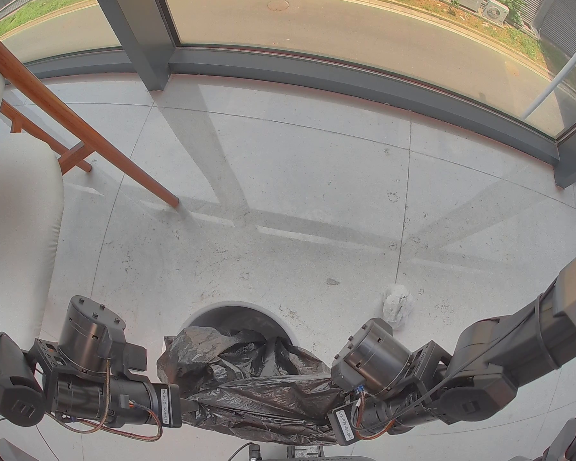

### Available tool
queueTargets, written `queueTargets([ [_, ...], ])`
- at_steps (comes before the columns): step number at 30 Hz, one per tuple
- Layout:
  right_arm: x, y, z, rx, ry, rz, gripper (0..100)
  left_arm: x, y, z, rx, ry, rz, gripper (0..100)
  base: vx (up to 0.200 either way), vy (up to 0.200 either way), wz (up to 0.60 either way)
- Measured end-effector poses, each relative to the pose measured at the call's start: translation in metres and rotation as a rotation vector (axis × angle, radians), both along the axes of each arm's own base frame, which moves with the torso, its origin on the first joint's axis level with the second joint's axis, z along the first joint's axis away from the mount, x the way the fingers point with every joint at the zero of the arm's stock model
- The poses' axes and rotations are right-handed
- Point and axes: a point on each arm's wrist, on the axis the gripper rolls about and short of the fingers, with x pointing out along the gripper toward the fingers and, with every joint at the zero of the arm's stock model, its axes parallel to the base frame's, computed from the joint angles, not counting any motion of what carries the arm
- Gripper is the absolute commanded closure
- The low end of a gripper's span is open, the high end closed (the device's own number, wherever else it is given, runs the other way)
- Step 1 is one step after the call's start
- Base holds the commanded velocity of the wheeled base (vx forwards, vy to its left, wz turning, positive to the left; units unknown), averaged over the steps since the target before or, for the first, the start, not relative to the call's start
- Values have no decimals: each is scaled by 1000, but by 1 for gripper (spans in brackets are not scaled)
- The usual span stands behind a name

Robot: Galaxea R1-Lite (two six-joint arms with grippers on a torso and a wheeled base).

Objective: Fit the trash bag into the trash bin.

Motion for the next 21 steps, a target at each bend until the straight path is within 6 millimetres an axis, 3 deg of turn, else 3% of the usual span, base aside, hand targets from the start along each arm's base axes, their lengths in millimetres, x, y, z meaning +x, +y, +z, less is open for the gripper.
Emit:
queueTargets([
  [8, 10, 16, -12, 37, -60, -4, 100, 15, -7, -2, -20, -114, 32, 100, 0, 0, 0],
  [21, 34, 30, -35, -18, -135, -74, 100, 30, -4, -3, -19, -138, 95, 100, 0, 0, 0],
])
